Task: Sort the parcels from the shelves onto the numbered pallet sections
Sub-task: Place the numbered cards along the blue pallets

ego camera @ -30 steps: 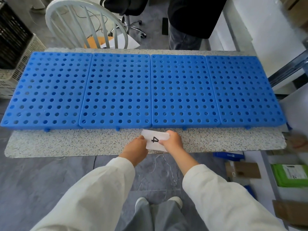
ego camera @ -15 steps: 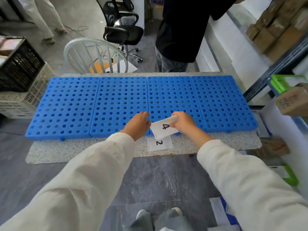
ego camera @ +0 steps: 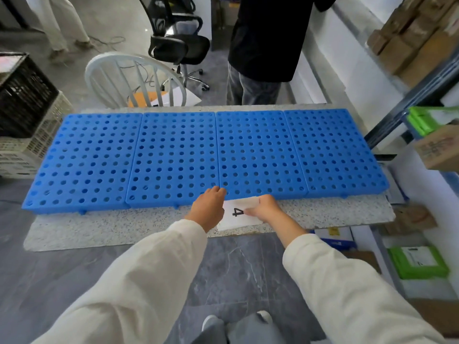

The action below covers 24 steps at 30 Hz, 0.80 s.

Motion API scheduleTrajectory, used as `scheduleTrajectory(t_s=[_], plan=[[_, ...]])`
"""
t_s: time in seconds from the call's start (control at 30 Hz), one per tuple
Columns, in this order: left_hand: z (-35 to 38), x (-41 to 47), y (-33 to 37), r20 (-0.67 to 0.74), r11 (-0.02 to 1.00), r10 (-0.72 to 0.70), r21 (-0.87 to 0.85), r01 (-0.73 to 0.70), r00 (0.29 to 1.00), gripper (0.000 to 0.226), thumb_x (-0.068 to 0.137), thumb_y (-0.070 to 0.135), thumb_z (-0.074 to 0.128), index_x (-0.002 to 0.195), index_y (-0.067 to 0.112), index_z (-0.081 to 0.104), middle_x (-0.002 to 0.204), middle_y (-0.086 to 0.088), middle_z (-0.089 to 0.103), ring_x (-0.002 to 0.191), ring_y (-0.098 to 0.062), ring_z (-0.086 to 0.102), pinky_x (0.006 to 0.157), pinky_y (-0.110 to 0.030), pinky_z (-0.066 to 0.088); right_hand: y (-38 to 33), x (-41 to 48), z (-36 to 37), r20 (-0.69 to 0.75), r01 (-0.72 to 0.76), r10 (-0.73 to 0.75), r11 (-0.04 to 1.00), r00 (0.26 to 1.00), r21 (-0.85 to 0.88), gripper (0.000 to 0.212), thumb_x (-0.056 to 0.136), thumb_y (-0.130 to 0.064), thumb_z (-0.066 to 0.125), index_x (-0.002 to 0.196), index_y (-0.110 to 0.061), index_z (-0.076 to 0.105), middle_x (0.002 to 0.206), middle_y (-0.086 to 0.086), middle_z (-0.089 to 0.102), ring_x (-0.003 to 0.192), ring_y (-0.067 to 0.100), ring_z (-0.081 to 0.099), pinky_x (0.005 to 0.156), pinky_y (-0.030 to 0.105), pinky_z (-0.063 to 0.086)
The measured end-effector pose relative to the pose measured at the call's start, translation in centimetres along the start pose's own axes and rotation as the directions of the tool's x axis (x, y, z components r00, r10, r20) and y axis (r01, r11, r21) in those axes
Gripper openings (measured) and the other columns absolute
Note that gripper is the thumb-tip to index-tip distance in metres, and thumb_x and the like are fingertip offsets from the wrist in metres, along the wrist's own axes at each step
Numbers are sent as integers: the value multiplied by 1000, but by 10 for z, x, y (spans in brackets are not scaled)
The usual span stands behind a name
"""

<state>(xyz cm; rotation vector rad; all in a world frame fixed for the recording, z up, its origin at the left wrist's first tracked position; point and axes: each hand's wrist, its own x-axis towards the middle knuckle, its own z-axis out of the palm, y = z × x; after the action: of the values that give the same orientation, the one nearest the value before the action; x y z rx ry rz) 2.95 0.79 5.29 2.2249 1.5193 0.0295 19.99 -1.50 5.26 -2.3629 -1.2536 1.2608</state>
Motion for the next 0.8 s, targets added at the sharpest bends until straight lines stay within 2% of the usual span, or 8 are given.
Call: scheduleTrajectory(t_s=[0.13,0.3,0.37,0.43,0.5,0.6,0.73,0.8], plan=[[36,4,-15,97,998,-57,20,55,994,41,84,-4,45,122,9,52,116,-5,53,104,-24,51,81,-35,48,22,27,29,-44,-57,59,998,997,33,53,78,-20,78,125,-3,58,123,9,61,111,23,59,83,24,45],[68,9,-25,205,997,-72,28,67,976,42,85,-2,44,124,9,58,130,-1,51,117,-22,50,91,-37,48,38,53,49,-116,-119,125,991,985,58,36,80,-19,72,112,-4,65,112,10,67,93,24,62,72,26,46],[76,8,-27,217,998,-59,43,51,974,44,86,-2,45,126,12,58,133,1,51,118,-20,50,92,-36,47,40,55,53,-179,-137,129,990,975,-32,36,81,-25,71,111,-7,63,112,9,65,91,24,59,74,30,49],[83,7,-28,228,998,-55,34,49,972,44,87,0,48,128,13,57,132,1,51,114,-21,53,93,-35,49,43,56,57,-275,-144,87,970,958,-196,49,80,-35,72,119,-10,58,124,10,57,109,27,55,87,37,50],[87,7,-28,231,998,-62,8,62,971,43,87,2,50,128,11,56,129,1,50,109,-20,54,91,-34,50,42,56,62,-330,-170,96,965,939,-202,73,72,-41,79,128,-8,47,133,13,47,121,29,47,94,40,48],[89,9,-25,220,997,-69,-11,73,973,40,87,2,52,125,10,58,125,1,50,106,-18,54,88,-31,51,35,58,70,-334,-207,158,971,929,-119,87,66,-41,85,131,-6,39,133,17,42,122,31,43,91,38,46],[87,10,-22,215,996,-82,-12,86,973,37,87,2,52,123,8,59,121,0,50,105,-19,52,87,-30,49,32,64,71,-263,-199,132,949,956,-246,72,69,-45,82,124,-8,53,131,12,51,119,28,45,89,34,44],[88,8,-21,211,997,-79,-6,82,974,36,87,3,53,122,9,58,121,-1,50,106,-19,51,89,-32,48,32,65,70,-223,-201,141,940,965,-274,71,70,-45,80,125,-8,55,137,12,47,123,28,41,92,35,43]])
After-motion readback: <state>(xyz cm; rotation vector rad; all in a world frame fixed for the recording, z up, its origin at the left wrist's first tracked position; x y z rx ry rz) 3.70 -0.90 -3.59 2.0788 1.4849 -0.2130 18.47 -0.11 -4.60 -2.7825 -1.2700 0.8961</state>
